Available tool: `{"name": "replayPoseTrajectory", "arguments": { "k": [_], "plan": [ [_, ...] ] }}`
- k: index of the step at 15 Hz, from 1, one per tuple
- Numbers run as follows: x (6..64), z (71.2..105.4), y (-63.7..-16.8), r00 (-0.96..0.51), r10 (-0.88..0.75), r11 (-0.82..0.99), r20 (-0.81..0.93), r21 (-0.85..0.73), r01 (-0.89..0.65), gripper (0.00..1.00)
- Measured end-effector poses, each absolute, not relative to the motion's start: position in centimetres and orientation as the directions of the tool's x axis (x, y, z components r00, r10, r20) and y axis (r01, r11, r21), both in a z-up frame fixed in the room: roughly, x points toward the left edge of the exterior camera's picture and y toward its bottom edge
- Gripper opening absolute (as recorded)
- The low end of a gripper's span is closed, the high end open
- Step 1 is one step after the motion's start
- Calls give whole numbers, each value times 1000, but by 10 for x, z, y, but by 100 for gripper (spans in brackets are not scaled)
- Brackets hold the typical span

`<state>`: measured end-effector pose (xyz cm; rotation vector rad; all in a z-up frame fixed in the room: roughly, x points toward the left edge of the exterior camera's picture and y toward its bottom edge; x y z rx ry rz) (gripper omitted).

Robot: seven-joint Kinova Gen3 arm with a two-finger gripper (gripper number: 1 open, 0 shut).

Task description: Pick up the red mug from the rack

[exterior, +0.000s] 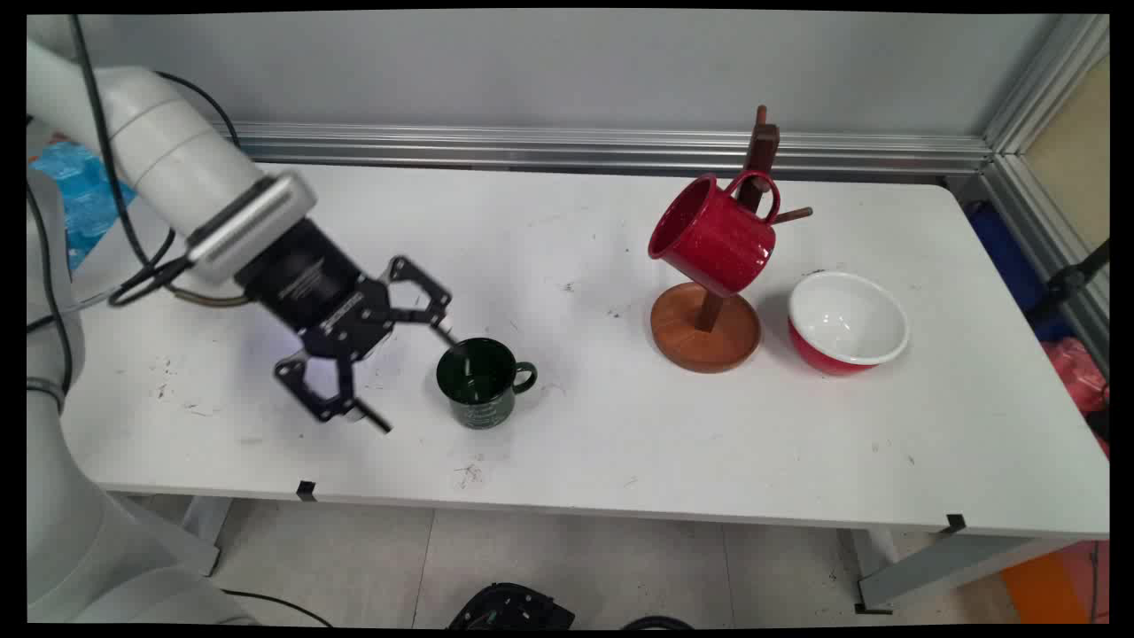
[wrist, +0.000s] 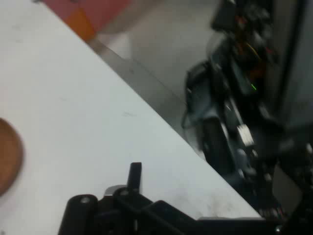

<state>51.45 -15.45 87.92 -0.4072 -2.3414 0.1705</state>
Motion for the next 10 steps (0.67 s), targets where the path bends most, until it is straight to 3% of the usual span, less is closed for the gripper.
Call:
{"name": "replayPoseTrajectory", "arguments": {
  "k": [10],
  "plan": [
    [502, 916, -188, -577, -20, 981, 816, -96, -171, 100]
  ]
}}
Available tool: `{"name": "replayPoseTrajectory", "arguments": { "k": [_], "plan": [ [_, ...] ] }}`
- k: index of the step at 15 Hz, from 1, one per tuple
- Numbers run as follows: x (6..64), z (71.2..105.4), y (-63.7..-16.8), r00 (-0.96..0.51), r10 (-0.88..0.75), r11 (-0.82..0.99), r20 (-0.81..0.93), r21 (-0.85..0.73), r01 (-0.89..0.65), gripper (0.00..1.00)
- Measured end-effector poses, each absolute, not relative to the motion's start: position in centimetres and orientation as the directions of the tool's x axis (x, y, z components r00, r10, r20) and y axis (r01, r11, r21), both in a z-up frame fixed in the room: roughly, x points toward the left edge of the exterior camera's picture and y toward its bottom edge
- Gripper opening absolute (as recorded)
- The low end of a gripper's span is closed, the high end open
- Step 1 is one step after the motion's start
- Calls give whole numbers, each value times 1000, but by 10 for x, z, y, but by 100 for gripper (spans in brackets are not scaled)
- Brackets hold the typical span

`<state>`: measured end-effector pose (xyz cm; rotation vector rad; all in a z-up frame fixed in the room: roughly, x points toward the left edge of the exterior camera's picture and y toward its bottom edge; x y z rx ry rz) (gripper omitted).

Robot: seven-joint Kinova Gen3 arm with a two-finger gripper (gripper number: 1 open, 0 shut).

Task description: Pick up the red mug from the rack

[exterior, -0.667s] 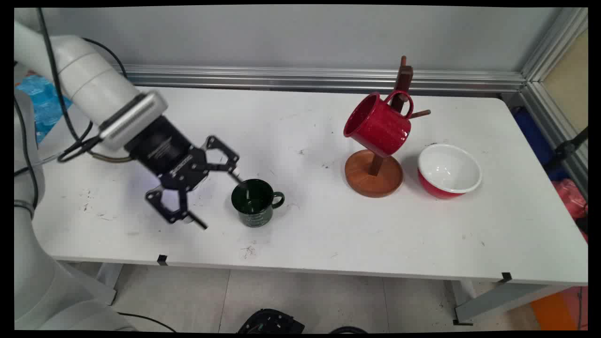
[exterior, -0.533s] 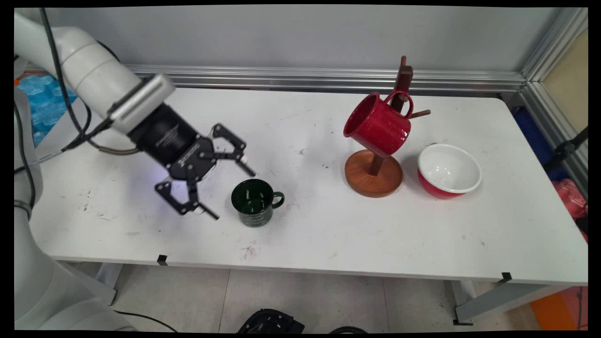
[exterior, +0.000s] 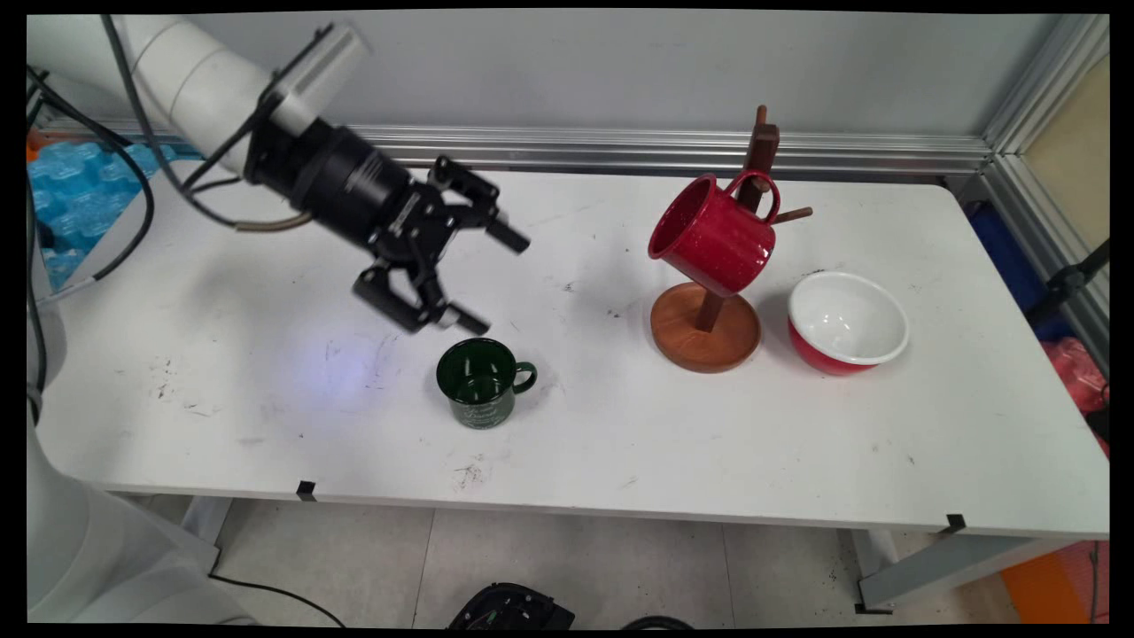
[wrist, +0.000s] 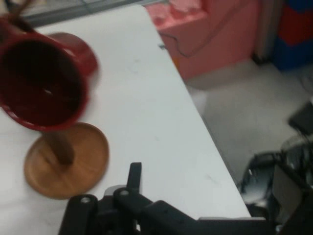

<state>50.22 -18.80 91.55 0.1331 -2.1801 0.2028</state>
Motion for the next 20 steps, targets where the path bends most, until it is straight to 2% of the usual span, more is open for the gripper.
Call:
{"name": "replayPoseTrajectory", "arguments": {
  "k": [9, 20],
  "plan": [
    [482, 935, -223, -447, -196, 931, 872, 22, -365, 100],
    [445, 925, -264, -398, -257, 914, 881, 87, -397, 100]
  ]
}}
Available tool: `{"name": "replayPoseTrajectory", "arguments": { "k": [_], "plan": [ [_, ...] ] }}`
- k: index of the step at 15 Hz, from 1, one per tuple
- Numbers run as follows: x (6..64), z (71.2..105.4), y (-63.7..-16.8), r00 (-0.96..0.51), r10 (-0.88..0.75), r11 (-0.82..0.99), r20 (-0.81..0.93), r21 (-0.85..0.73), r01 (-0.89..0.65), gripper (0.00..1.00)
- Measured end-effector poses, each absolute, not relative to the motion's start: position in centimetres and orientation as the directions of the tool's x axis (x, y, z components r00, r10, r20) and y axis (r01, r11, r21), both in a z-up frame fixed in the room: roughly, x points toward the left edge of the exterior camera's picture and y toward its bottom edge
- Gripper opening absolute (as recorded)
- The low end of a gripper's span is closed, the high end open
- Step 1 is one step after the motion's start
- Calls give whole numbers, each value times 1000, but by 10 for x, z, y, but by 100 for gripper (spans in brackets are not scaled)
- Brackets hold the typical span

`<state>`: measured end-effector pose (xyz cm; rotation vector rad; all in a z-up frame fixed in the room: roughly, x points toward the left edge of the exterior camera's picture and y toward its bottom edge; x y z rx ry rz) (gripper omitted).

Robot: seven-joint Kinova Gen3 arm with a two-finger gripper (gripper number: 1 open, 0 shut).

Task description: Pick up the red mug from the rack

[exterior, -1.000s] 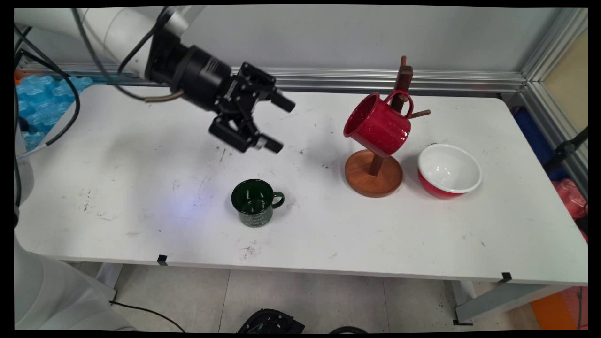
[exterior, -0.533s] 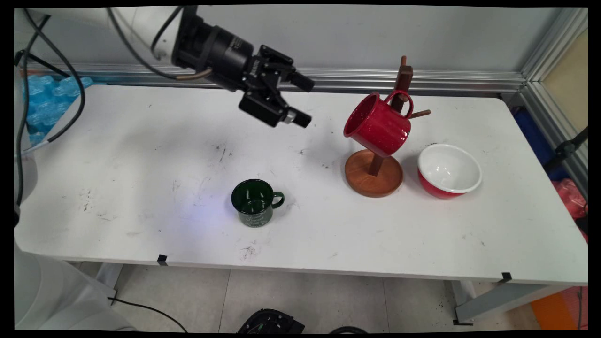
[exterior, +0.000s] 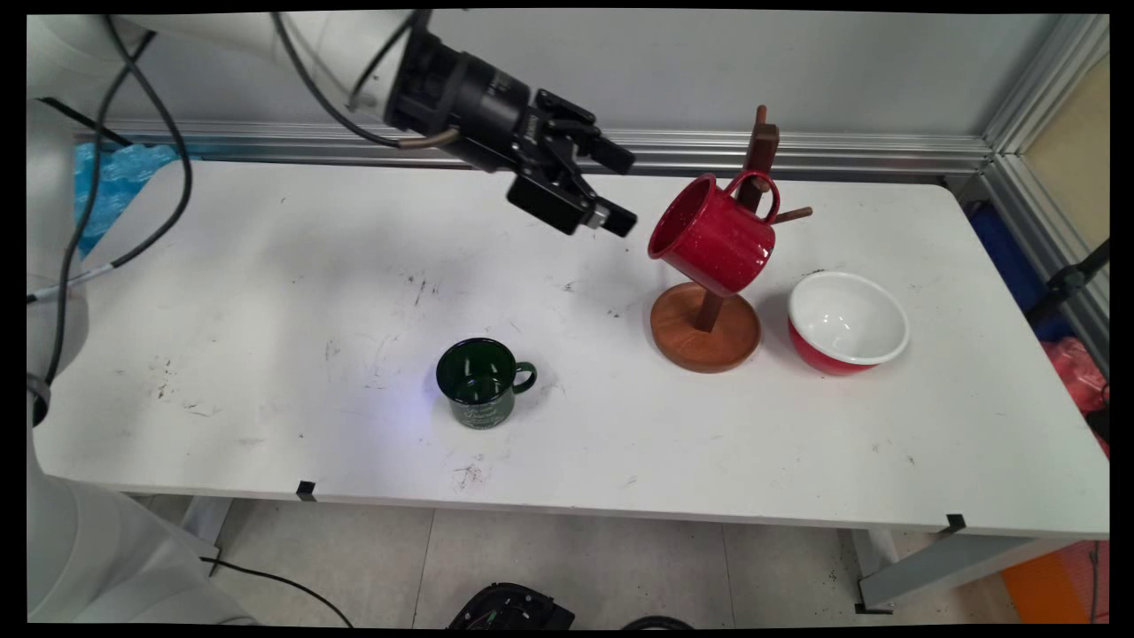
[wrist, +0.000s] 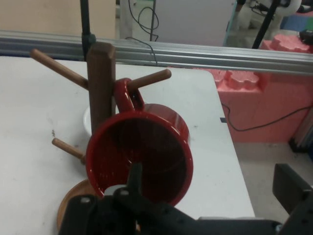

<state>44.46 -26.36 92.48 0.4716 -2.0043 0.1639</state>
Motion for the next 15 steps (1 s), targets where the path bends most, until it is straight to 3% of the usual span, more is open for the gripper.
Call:
{"name": "replayPoseTrajectory", "arguments": {
  "k": [15],
  "plan": [
    [376, 876, -311, -419, -273, 914, 866, 97, -395, 100]
  ]
}}
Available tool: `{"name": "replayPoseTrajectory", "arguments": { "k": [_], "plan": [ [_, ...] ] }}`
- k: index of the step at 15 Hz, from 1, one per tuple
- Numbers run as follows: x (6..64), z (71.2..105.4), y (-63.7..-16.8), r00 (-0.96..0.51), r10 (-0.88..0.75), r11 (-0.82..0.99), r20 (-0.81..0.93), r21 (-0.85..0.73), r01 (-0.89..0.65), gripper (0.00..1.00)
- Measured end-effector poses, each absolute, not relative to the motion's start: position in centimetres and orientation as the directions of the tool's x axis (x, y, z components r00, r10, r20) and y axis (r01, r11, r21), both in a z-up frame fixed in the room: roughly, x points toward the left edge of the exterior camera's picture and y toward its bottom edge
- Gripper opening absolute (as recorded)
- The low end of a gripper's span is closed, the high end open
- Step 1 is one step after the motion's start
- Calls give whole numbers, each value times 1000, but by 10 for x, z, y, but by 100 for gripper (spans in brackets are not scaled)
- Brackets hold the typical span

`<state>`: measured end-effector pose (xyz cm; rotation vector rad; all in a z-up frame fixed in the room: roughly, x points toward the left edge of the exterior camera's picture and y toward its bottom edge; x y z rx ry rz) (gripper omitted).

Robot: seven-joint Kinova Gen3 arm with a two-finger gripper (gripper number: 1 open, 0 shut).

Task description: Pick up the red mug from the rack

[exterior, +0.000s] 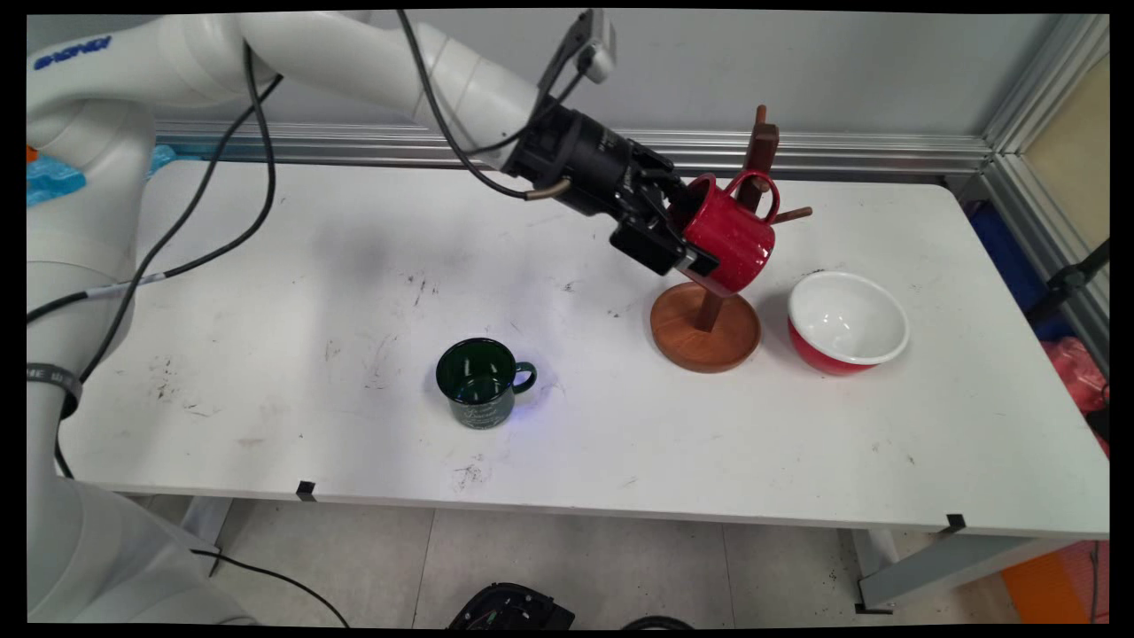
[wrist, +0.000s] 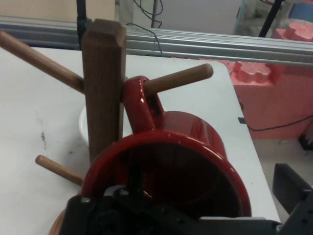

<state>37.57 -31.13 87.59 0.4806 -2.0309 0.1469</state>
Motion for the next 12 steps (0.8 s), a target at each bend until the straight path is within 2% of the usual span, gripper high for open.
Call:
{"name": "replayPoseTrajectory", "arguments": {
  "k": [4, 5, 12],
  "plan": [
    [366, 868, -318, -428, -268, 918, 863, 93, -387, 100],
    [364, 867, -320, -430, -264, 919, 863, 90, -383, 0],
    [359, 862, -324, -441, -257, 925, 860, 87, -371, 0]
  ]
}}
